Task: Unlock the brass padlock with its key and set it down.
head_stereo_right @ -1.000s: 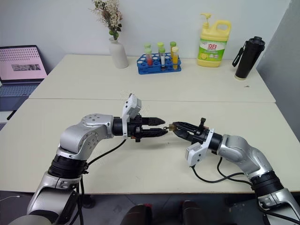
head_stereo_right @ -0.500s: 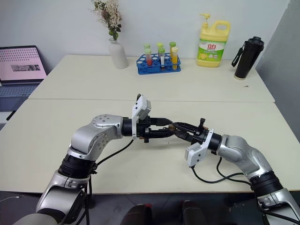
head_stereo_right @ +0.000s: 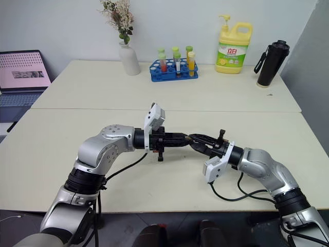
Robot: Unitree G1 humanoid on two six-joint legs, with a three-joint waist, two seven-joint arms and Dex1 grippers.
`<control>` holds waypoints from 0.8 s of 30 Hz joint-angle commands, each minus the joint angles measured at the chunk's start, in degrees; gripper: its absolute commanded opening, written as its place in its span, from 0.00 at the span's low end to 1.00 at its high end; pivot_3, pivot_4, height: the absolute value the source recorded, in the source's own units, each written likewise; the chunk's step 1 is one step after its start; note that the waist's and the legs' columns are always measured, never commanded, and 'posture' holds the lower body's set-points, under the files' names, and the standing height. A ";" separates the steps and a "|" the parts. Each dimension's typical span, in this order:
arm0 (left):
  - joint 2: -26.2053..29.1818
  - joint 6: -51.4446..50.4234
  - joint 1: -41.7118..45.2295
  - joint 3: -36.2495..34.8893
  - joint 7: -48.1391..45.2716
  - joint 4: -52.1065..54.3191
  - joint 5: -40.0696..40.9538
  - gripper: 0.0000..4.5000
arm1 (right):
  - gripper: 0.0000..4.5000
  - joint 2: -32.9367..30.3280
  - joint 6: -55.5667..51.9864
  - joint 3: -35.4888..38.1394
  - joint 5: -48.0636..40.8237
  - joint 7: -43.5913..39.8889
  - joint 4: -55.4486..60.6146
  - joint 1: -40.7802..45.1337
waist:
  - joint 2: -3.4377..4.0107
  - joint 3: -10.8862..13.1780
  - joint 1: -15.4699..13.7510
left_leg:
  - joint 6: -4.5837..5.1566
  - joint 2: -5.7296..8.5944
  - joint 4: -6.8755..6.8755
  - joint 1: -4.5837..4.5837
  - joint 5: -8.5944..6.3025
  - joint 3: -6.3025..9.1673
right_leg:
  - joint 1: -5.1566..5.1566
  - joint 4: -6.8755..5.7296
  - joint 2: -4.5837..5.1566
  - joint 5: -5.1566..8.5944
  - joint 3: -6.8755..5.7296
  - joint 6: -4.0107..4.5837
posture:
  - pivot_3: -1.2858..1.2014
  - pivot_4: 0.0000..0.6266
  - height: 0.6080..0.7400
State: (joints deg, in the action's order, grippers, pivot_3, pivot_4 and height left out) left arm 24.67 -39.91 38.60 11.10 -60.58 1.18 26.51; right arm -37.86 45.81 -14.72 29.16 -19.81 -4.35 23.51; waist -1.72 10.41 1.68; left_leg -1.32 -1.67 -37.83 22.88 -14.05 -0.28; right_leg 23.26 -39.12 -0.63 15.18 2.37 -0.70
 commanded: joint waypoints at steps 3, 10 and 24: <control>0.55 2.25 0.82 0.52 -0.93 0.73 -1.00 0.04 | 0.21 -0.25 0.33 1.53 0.73 1.05 2.62 0.18 | 0.00 0.00 0.00 | 0.00 0.00 0.00 0.00 0.00 0.00 | 0.00 0.00 0.00 0.00 0.01 -0.01 | 0.52 0.24 1.00; 0.87 3.32 0.82 0.79 -2.40 0.07 -1.23 0.04 | 0.37 -1.38 -1.77 3.01 -3.66 -0.80 3.75 -1.60 | 0.00 0.00 0.00 | 0.00 0.00 0.00 0.00 0.00 0.00 | 0.00 0.00 0.00 0.00 0.00 0.00 | 0.52 0.24 1.00; 0.42 7.08 4.25 0.65 -5.96 -5.71 -2.28 0.04 | 0.54 -9.65 -36.98 8.16 -44.89 -20.45 28.31 -16.35 | 0.00 0.00 0.03 | 0.01 -0.01 -0.03 0.02 -0.01 0.05 | -0.05 0.02 0.00 0.00 -0.04 -0.05 | 0.52 0.24 1.00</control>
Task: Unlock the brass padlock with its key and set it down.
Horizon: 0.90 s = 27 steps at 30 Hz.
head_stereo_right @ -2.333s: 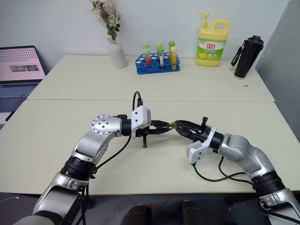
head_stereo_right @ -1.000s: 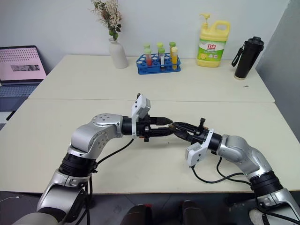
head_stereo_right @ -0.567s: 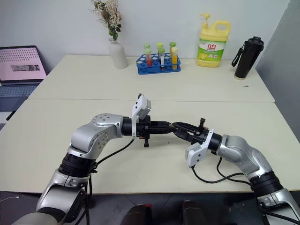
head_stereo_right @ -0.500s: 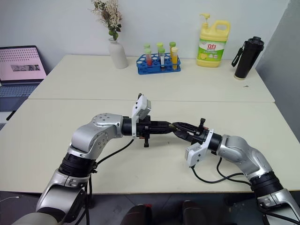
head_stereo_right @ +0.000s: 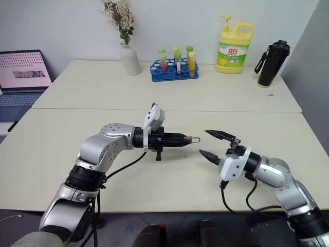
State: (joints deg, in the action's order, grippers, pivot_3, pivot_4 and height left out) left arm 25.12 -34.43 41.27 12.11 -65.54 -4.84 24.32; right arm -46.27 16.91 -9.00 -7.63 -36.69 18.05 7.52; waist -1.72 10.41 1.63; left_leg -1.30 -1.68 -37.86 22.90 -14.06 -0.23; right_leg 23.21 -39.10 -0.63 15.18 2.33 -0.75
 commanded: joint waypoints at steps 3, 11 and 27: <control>0.13 2.43 1.90 -0.07 -2.04 0.26 -0.41 0.04 | 0.28 -2.03 -16.03 3.36 -13.34 -5.91 9.01 -0.45 | 0.00 0.00 0.13 | 0.00 0.01 0.00 -0.02 0.00 0.00 | 0.00 0.01 -0.05 0.00 0.00 -0.04 | 0.52 0.24 1.00; 1.90 2.98 0.32 0.39 -4.47 5.26 -0.11 0.04 | 0.00 1.75 -33.22 3.67 -24.49 -7.17 11.03 5.27 | 0.00 0.00 0.13 | 0.00 0.01 0.01 0.00 0.00 0.02 | 0.01 0.03 -0.08 0.00 -0.03 -0.05 | 0.52 0.24 1.00; 4.33 2.53 -2.98 1.08 -5.53 11.61 0.47 0.04 | 0.00 3.82 -33.41 5.41 -21.49 -13.34 5.41 7.19 | 0.00 0.00 -0.01 | 0.01 0.00 0.02 0.04 -0.01 0.03 | 0.03 0.08 -0.07 0.00 -0.04 -0.06 | 0.52 0.24 1.00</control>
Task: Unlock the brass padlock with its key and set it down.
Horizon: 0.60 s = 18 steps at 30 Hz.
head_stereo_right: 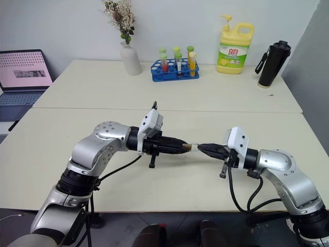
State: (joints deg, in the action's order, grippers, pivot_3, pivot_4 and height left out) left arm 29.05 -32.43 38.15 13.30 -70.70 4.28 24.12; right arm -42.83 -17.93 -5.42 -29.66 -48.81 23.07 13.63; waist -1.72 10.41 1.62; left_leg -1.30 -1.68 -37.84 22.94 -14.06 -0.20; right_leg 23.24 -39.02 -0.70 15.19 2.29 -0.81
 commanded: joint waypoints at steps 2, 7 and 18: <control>0.41 0.54 0.13 -0.10 -0.46 2.60 0.76 0.04 | 0.00 0.44 1.66 1.56 1.15 -2.07 0.04 1.25 | 0.00 0.00 0.00 | 0.00 0.00 0.00 0.00 0.00 0.00 | 0.00 0.00 0.00 0.00 0.00 0.00 | 0.52 0.24 1.00; 0.70 0.36 -0.13 0.08 -1.19 3.37 1.13 0.04 | 0.00 1.20 2.03 0.92 2.37 -3.59 -0.77 2.07 | 0.00 0.00 0.00 | 0.00 -0.01 0.00 0.00 0.00 0.01 | 0.00 0.00 0.00 0.00 -0.01 0.00 | 0.52 0.24 1.00; 2.06 -0.94 -0.58 -0.12 -2.40 5.36 2.37 0.04 | 0.00 1.76 2.13 -0.82 4.71 -8.92 -4.88 6.07 | 0.00 0.00 0.02 | 0.00 0.00 0.00 0.00 0.00 0.00 | 0.01 0.00 -0.01 0.00 0.00 0.00 | 0.52 0.24 1.00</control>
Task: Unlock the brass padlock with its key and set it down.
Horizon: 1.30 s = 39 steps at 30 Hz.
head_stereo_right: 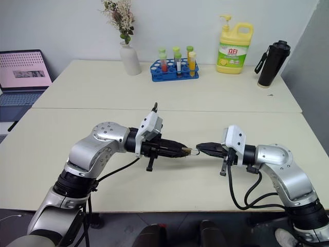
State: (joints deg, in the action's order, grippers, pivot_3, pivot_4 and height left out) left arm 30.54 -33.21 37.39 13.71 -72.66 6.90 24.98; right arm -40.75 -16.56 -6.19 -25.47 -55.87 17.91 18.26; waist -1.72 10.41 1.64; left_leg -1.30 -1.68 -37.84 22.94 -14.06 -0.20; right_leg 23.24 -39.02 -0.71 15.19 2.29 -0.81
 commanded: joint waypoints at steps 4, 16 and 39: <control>0.55 -0.46 0.18 -0.49 -0.15 2.76 1.42 0.04 | 0.00 -0.25 0.09 -0.80 0.91 -3.70 -0.45 2.38 | 0.00 0.00 0.00 | 0.00 0.00 0.00 0.00 0.00 0.01 | 0.00 0.00 0.00 0.00 -0.01 0.00 | 0.52 0.24 1.00; 0.22 -1.37 0.52 -0.79 0.60 2.32 2.09 0.04 | 0.00 -0.11 0.52 -1.33 2.73 -5.86 -0.49 2.26 | 0.00 0.00 0.00 | 0.00 -0.01 0.00 0.00 0.00 0.01 | 0.00 0.00 0.00 0.00 -0.01 0.00 | 0.52 0.24 1.00; -0.52 -3.43 0.68 -1.16 2.72 0.77 3.10 0.04 | 0.00 0.08 1.98 -1.01 7.04 -3.38 -1.00 0.62 | 0.00 0.00 0.00 | 0.00 0.00 0.00 0.00 0.00 0.01 | 0.00 0.00 0.00 0.00 -0.01 0.00 | 0.52 0.24 1.00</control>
State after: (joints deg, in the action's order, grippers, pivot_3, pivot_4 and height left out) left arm 30.35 -36.32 37.33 13.67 -70.44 6.98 26.91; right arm -40.31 -16.09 -8.11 -19.84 -60.45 16.05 18.95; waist -1.72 10.41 1.64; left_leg -1.30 -1.69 -37.84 22.94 -14.06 -0.19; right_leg 23.24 -39.02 -0.71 15.19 2.28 -0.81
